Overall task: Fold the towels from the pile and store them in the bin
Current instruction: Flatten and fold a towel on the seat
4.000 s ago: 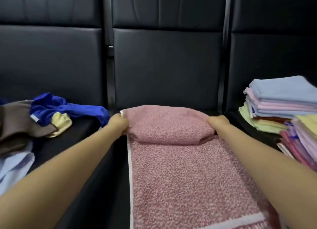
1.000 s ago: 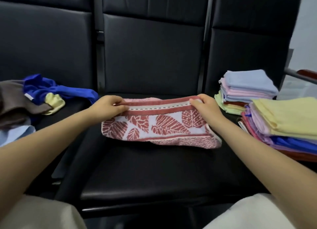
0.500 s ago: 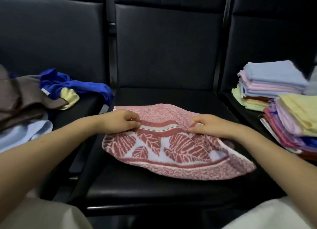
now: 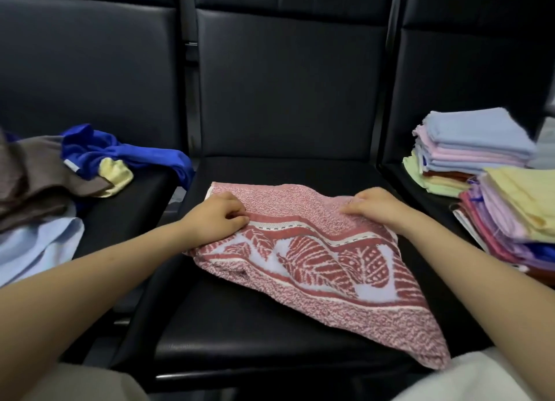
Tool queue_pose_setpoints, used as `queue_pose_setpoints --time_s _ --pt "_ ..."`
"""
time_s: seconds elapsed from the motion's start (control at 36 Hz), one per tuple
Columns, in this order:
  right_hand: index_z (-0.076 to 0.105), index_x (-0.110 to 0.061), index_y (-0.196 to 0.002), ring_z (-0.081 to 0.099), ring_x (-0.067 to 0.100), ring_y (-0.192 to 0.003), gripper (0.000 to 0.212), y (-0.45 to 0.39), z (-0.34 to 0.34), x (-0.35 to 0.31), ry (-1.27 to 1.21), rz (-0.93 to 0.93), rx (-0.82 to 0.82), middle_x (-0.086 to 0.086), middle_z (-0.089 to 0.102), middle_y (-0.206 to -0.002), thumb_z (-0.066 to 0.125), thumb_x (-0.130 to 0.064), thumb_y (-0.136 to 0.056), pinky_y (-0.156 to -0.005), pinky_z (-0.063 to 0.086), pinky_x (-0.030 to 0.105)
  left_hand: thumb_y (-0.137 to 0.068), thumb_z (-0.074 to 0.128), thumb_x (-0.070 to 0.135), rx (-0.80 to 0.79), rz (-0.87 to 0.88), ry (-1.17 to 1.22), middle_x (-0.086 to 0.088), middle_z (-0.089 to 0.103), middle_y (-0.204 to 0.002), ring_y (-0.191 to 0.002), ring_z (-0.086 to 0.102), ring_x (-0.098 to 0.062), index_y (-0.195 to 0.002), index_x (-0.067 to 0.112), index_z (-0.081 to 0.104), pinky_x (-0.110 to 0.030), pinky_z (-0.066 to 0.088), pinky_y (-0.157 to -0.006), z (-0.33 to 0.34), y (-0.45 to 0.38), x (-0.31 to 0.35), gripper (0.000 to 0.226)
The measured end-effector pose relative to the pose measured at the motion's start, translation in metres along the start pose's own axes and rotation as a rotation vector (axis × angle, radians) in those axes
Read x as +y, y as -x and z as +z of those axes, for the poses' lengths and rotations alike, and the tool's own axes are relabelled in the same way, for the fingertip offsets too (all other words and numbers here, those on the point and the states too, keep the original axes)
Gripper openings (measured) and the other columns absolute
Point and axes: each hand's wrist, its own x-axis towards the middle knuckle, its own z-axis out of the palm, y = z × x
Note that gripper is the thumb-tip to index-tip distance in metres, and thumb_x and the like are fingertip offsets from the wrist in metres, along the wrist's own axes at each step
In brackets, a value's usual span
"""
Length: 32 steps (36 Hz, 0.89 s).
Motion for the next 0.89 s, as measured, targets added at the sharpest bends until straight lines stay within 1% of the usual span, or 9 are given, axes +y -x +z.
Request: queue_pose_setpoints --time_s 0.08,0.17,0.28,0.39,0.47,0.56,0.72,0.81,0.89 --pt "0.076 -0.013 -0.096 0.065 0.025 -0.091 0.015 0.001 0.004 0.001 0.037 -0.342 0.358 0.007 0.071 -0.094 0.064 -0.020 -0.091 -0.079 0.048 0.037 -0.094 0.059 0.025 0.003 -0.001 0.060 0.001 0.055 -0.117 -0.109 0.052 -0.013 -0.097 0.018 0.068 -0.021 0.034 -0.096 0.000 0.002 -0.002 0.011" --pt "0.076 -0.030 -0.097 0.057 0.014 -0.088 0.021 0.012 0.005 -0.002 0.015 -0.550 0.277 0.001 0.060 -0.094 0.060 -0.017 -0.093 -0.080 0.046 0.030 -0.094 0.059 0.025 -0.014 -0.002 0.087 0.003 0.055 -0.115 -0.108 0.053 -0.012 -0.090 0.025 0.065 -0.026 0.036 -0.102 -0.002 0.001 -0.002 0.007" --pt "0.077 -0.020 -0.076 0.060 0.006 -0.095 0.038 0.026 0.021 -0.003 0.038 -0.385 -0.052 -0.007 0.065 -0.097 0.056 -0.044 -0.095 -0.092 0.044 0.029 -0.095 0.059 0.027 -0.026 0.006 0.098 0.003 0.055 -0.118 -0.108 0.053 -0.011 -0.093 0.026 0.065 -0.022 0.035 -0.099 -0.001 0.001 -0.004 0.006" --pt "0.066 -0.016 -0.076 0.060 0.011 -0.080 0.031 0.015 0.029 -0.003 -0.102 -0.313 0.125 -0.001 0.066 -0.082 0.065 -0.044 -0.090 -0.077 0.045 0.027 -0.095 0.059 0.028 -0.027 0.001 0.112 0.005 0.054 -0.119 -0.109 0.053 -0.010 -0.094 0.029 0.064 -0.025 0.037 -0.100 0.000 0.002 -0.005 0.005" --pt "0.059 -0.020 -0.102 0.061 0.012 -0.083 0.032 0.007 0.031 -0.007 -0.097 -0.181 0.060 -0.003 0.062 -0.089 0.077 -0.037 -0.081 -0.066 0.045 0.023 -0.095 0.059 0.029 -0.011 0.000 0.106 0.005 0.055 -0.117 -0.108 0.054 -0.010 -0.094 0.028 0.065 -0.025 0.038 -0.100 -0.001 0.002 -0.003 0.006" --pt "0.066 -0.020 -0.099 0.061 0.011 -0.076 0.018 -0.003 0.035 -0.007 -0.128 -0.190 0.048 -0.004 0.063 -0.078 0.075 -0.021 -0.084 -0.068 0.045 0.023 -0.095 0.059 0.029 -0.007 -0.001 0.104 0.005 0.056 -0.118 -0.107 0.054 -0.010 -0.095 0.027 0.066 -0.024 0.038 -0.098 -0.001 0.002 -0.002 0.007" --pt "0.068 -0.019 -0.089 0.063 0.020 -0.091 0.010 -0.027 0.006 0.006 -0.169 -0.156 0.526 -0.003 0.067 -0.091 0.059 -0.014 -0.088 -0.077 0.048 0.031 -0.093 0.061 0.031 0.028 -0.029 0.017 0.007 0.061 -0.114 -0.105 0.057 -0.012 -0.104 0.021 0.071 -0.026 0.040 -0.095 -0.006 0.000 -0.001 0.019" --pt "0.069 -0.022 -0.097 0.061 0.027 -0.104 0.013 -0.032 -0.015 0.032 0.016 -0.055 0.536 0.006 0.068 -0.106 0.062 -0.028 -0.087 -0.086 0.048 0.035 -0.093 0.061 0.031 0.025 -0.014 -0.032 0.004 0.064 -0.113 -0.103 0.058 -0.014 -0.104 0.019 0.072 -0.028 0.042 -0.094 -0.007 0.000 0.003 0.020" --pt "0.068 -0.022 -0.088 0.062 0.017 -0.090 0.010 -0.010 -0.019 0.040 0.053 -0.220 0.378 0.000 0.069 -0.093 0.066 -0.032 -0.089 -0.074 0.044 0.029 -0.093 0.060 0.032 0.018 -0.005 -0.070 0.002 0.065 -0.112 -0.101 0.059 -0.016 -0.104 0.016 0.072 -0.031 0.044 -0.092 -0.007 0.000 0.003 0.022"
